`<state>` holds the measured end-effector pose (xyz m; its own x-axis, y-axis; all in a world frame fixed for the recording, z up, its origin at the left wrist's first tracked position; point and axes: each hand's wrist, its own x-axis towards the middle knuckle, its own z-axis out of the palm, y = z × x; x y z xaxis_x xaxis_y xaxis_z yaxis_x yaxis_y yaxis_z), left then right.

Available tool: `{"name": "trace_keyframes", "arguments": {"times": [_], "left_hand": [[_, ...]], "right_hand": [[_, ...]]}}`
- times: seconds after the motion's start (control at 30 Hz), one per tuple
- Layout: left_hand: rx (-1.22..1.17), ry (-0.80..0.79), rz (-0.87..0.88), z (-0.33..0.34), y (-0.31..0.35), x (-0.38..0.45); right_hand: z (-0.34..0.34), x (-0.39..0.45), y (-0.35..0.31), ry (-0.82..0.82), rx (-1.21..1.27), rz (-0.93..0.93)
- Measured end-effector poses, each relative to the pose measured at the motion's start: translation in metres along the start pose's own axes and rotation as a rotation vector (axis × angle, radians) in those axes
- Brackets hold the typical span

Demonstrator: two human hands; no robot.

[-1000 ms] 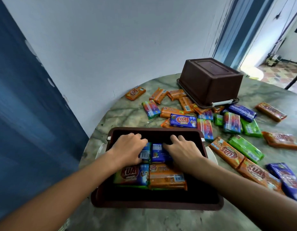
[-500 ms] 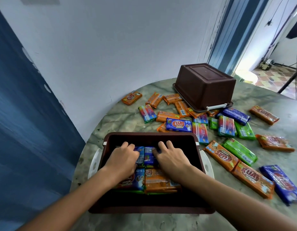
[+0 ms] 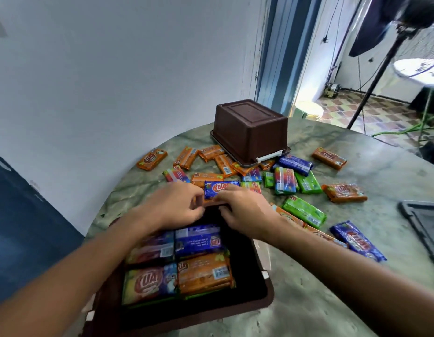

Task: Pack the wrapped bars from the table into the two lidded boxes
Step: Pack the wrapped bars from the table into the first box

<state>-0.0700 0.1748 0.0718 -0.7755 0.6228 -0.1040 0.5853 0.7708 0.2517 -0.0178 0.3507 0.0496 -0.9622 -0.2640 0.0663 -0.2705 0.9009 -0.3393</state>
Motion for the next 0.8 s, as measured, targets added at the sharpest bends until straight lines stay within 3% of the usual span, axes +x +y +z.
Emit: {"name": "trace_keyframes", "arguments": {"times": [0.07, 0.13, 0.3, 0.4, 0.53, 0.8], "left_hand": [[-0.002, 0.098, 0.055, -0.008, 0.015, 0.035], [0.039, 0.097, 0.081, -0.004, 0.025, 0.072], [0.333, -0.125, 0.070, 0.042, 0.028, 0.158], [0.437, -0.237, 0.054, 0.068, 0.018, 0.187], [0.446, -0.313, 0.036, 0.084, 0.008, 0.205], [0.333, -0.279, 0.053, 0.097, 0.007, 0.211]], "right_hand": [[-0.020, 0.005, 0.028, 0.138, 0.010, 0.113], [-0.027, 0.008, 0.059, 0.191, 0.022, 0.239], [0.011, -0.009, 0.129, -0.024, 0.017, 0.530], [0.038, -0.019, 0.148, -0.150, -0.043, 0.560], [0.060, -0.021, 0.157, -0.150, -0.126, 0.563], [0.068, -0.019, 0.165, -0.120, -0.059, 0.576]]}}
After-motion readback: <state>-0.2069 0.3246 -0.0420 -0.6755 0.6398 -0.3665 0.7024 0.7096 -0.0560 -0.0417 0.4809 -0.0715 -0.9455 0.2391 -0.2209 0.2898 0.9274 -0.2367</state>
